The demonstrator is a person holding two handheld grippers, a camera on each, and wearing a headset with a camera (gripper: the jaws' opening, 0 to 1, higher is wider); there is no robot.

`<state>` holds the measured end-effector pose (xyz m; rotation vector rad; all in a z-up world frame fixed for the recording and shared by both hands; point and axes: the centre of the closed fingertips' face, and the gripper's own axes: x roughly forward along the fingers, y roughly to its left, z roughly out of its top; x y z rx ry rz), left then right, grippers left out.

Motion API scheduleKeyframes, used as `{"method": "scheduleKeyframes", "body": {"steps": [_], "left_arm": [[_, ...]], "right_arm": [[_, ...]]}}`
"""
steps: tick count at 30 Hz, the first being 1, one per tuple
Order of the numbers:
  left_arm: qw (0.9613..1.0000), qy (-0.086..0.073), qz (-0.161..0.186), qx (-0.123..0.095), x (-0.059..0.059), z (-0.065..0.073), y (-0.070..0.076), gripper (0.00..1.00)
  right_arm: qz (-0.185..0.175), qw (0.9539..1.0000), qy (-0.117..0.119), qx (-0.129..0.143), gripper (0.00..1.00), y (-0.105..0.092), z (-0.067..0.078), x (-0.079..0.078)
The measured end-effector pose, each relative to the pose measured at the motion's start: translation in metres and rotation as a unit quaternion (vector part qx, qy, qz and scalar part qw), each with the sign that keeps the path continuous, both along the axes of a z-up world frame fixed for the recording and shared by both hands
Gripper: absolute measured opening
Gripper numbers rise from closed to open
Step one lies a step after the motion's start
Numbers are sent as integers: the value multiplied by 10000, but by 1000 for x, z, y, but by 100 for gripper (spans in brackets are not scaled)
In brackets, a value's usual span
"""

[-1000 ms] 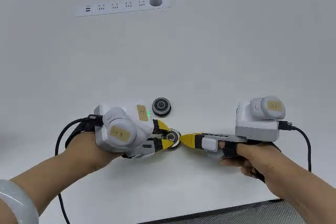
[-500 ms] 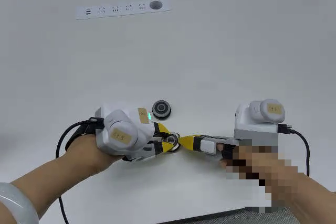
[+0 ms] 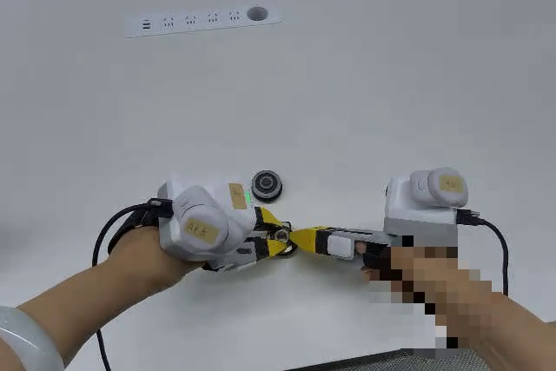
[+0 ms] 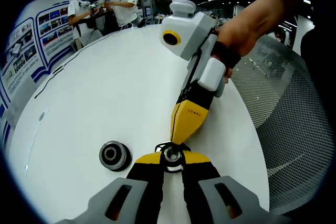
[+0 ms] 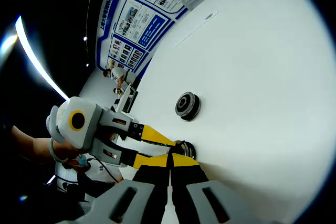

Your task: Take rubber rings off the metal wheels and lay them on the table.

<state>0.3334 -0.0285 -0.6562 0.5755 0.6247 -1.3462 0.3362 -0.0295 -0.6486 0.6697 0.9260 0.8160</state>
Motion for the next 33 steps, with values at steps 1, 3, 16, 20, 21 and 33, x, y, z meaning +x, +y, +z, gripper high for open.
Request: {"method": "scheduleKeyframes", "body": {"steps": [1, 3, 16, 20, 21, 33], "left_arm": [[10000, -1, -1, 1, 0, 0, 0, 13], [10000, -4, -3, 8, 0, 0, 0, 13], [9999, 19, 105, -77, 0, 1, -1, 14], [9998, 76, 118, -111, -1, 1, -1, 16], [9999, 78, 93, -116, -2, 1, -1, 17], [9995, 4, 158, -283, -5, 10, 2, 25]], "right_arm": [[-20, 10000, -32, 40, 2, 1, 2, 1], [-63, 9998, -44, 170, 2, 4, 9, 4], [-127, 9999, 35, -17, 2, -5, 0, 2], [-144, 9999, 48, -36, 2, -5, -1, 2], [-145, 9999, 44, -42, 2, -5, -1, 2], [-128, 9999, 67, -31, 2, -3, -2, 2]]}}
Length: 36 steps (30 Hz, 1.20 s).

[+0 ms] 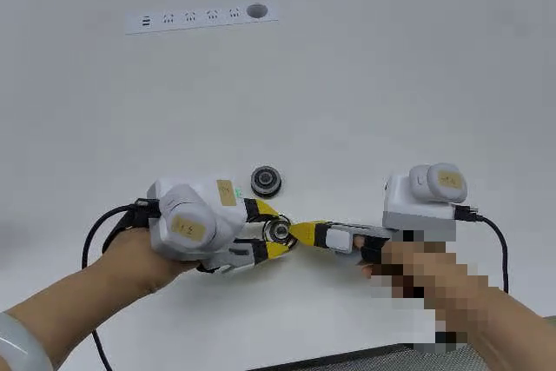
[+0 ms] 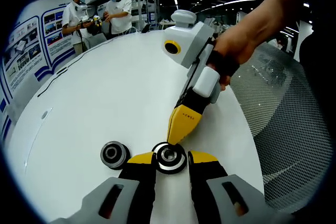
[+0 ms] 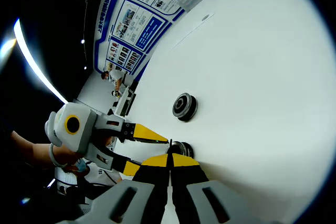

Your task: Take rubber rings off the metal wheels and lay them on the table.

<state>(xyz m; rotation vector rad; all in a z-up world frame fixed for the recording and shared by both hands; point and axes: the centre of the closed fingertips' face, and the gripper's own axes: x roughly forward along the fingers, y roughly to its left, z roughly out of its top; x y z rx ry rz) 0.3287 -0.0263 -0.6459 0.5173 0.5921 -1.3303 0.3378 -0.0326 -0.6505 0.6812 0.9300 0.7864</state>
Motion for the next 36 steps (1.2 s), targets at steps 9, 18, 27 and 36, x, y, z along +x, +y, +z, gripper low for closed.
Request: {"method": "scheduleKeyframes", "body": {"steps": [9, 18, 27, 36], "left_arm": [[9998, -75, 145, -87, 3, 2, 4, 31], [9995, -107, 288, -98, 7, 1, 10, 40], [9988, -132, 430, -193, 10, 4, 14, 46], [9977, -91, 586, -331, 10, 5, 16, 55]], "right_arm": [[0, 10000, 3, 41, 2, 1, 3, -1], [-24, 9999, -17, 127, 2, 1, 9, -2], [-78, 9997, -46, 211, 2, 0, 15, -3], [-310, 9993, -68, 208, 2, -16, 18, 0]]}}
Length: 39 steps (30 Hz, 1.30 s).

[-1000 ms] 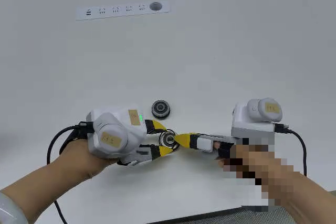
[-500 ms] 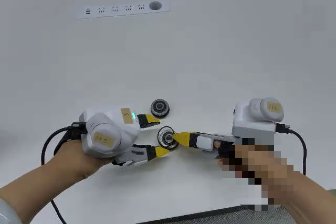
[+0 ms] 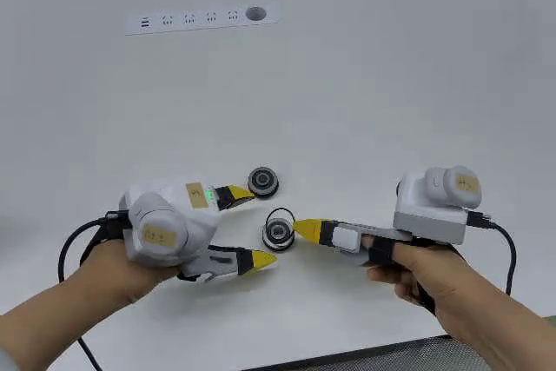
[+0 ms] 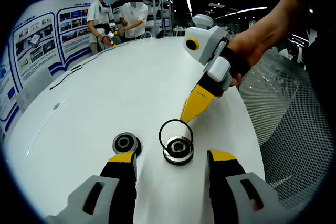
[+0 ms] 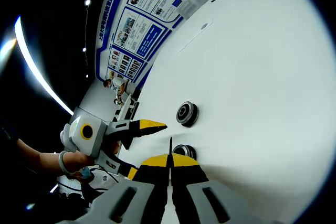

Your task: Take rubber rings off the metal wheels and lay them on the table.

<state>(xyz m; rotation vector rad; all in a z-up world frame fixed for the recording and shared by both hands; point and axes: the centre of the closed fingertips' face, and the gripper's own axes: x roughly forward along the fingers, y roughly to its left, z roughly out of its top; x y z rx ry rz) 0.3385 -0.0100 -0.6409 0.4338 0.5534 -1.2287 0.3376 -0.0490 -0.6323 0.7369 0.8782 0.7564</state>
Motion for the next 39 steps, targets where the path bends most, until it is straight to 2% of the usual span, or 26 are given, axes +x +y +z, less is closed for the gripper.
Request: {"method": "scheduleKeyframes", "body": {"steps": [10, 26, 34, 39], "left_arm": [[9999, 54, 114, -64, -1, 0, 0, 61], [9998, 67, 159, -30, -1, 0, 5, 59], [9998, 93, 171, -31, -2, -1, 4, 58], [9998, 114, 178, -45, -1, -2, 4, 58]], "right_arm": [[-337, 9994, 3, -69, 2, -27, -2, 8], [-739, 9969, 105, -246, 2, -59, -13, 10], [-817, 9951, 174, -523, 2, -68, -24, 8], [-753, 9937, 95, -829, 2, -71, -30, 8]]}}
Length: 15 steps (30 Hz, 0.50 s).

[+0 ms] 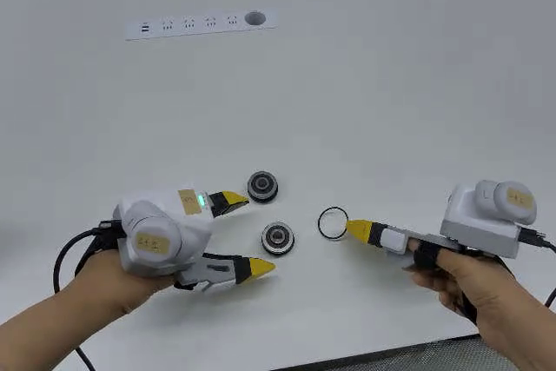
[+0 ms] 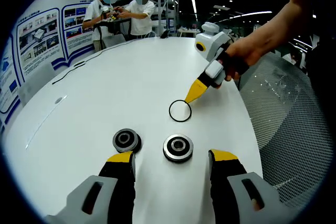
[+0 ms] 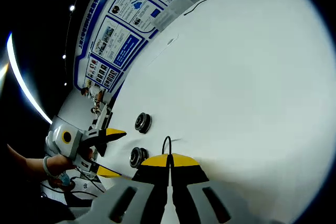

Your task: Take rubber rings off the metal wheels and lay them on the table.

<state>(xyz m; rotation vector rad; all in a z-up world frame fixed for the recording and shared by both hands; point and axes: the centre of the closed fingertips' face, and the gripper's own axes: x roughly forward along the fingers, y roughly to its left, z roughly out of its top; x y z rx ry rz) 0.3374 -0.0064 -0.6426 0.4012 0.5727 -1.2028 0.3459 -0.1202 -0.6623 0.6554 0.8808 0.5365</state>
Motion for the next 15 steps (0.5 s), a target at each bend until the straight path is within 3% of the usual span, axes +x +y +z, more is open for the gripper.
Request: {"method": "scheduleKeyframes", "body": {"steps": [10, 15], "left_arm": [[10000, 20, 22, -2, 1, -1, 1, 56], [10000, 20, 18, 3, 1, -1, 1, 56]], "right_arm": [[323, 9983, -199, -439, 7, 2, -3, -1], [645, 9937, -430, -813, 12, 3, -3, -3]]}}
